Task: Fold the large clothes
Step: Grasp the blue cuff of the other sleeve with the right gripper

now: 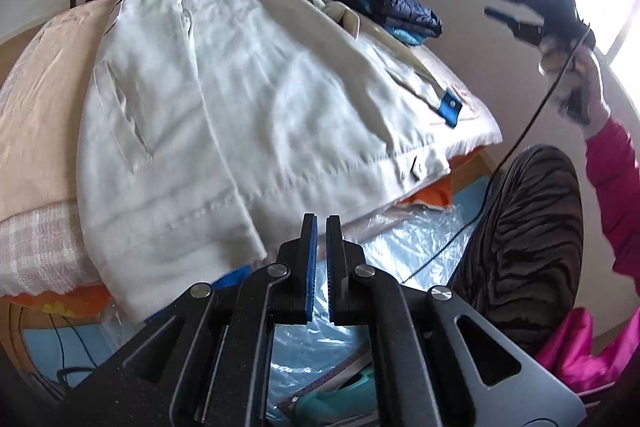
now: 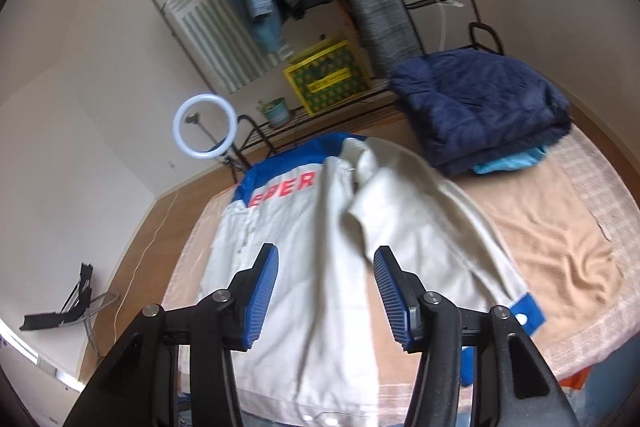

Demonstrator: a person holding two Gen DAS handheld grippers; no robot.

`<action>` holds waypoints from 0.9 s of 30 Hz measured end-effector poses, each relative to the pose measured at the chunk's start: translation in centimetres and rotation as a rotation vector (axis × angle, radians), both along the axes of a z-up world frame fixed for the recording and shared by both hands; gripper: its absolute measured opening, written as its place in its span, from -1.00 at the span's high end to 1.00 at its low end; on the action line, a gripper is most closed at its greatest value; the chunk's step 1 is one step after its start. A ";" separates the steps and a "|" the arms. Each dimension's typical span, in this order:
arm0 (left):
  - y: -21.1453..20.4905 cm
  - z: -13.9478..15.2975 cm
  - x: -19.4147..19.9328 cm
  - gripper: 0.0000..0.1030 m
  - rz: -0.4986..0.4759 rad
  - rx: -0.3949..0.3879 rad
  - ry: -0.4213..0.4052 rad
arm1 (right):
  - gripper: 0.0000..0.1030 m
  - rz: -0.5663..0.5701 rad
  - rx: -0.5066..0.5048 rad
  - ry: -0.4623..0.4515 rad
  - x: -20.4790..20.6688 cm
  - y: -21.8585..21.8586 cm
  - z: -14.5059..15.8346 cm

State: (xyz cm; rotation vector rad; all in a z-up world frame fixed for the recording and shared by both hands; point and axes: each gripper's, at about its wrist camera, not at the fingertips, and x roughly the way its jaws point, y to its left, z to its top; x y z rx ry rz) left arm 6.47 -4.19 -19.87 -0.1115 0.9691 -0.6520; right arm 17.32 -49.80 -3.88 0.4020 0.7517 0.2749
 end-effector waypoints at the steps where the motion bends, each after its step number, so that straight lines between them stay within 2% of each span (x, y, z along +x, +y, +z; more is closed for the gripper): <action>1: -0.2 0.4 0.2 0.99 0.002 -0.001 -0.007 | -0.03 -0.014 -0.003 0.007 0.0 -1.0 -0.6; 7: -2.9 1.5 3.0 0.95 0.009 -0.017 -0.027 | -0.03 -0.098 -0.020 0.079 -0.1 -6.4 -5.0; 13: -6.4 1.2 5.2 0.92 -0.008 -0.019 -0.002 | -0.06 -0.177 -0.021 0.180 0.1 -12.1 -10.1; 16: -7.8 0.9 6.3 0.65 -0.006 -0.011 0.011 | -0.10 -0.197 -0.011 0.245 0.7 -14.5 -12.9; 17: -8.3 0.8 6.7 0.50 -0.004 -0.011 0.016 | -0.11 -0.201 -0.011 0.261 0.8 -14.9 -13.5; 18: -8.7 0.8 7.1 0.45 -0.005 -0.014 0.021 | -0.13 -0.202 -0.012 0.277 1.0 -15.2 -14.3; 27: -10.7 -0.2 8.8 0.45 -0.020 0.004 0.041 | -0.23 -0.150 -0.046 0.356 1.9 -14.9 -18.8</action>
